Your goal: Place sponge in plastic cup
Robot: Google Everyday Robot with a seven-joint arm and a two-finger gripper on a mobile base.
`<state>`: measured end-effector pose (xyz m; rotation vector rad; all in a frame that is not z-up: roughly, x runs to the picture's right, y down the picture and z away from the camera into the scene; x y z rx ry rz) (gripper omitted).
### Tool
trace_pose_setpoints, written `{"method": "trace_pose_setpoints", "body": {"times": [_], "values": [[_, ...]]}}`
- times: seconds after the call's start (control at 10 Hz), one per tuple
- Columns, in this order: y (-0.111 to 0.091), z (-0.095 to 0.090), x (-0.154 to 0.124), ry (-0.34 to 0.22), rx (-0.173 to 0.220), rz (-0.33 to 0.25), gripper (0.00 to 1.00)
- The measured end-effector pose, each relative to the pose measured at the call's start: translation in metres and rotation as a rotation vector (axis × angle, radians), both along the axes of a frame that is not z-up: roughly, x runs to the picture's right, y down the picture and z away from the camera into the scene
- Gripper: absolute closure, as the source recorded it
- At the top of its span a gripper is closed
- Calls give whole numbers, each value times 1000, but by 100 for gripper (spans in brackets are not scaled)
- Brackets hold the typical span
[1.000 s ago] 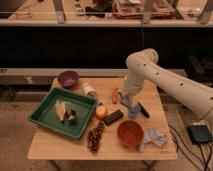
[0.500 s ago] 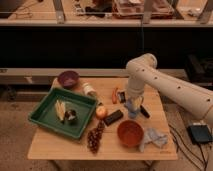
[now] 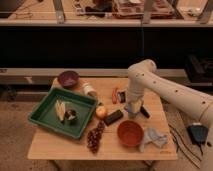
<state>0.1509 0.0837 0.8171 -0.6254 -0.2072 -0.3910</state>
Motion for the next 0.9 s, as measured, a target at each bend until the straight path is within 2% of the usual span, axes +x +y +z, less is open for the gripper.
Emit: {"method": "trace_pose_setpoints", "body": {"times": [0.1,0.2,0.3,0.5,0.6,0.9], "values": [[1,2,2,3,-1,8,100],[1,4,5,9,-3,17,95],[-1,7,5,11,-2,23,82],[-3,9,6,15,0,28,66],[-4,8,9,19,1,36,53],[-4,7,12,23,0,51,25]]}}
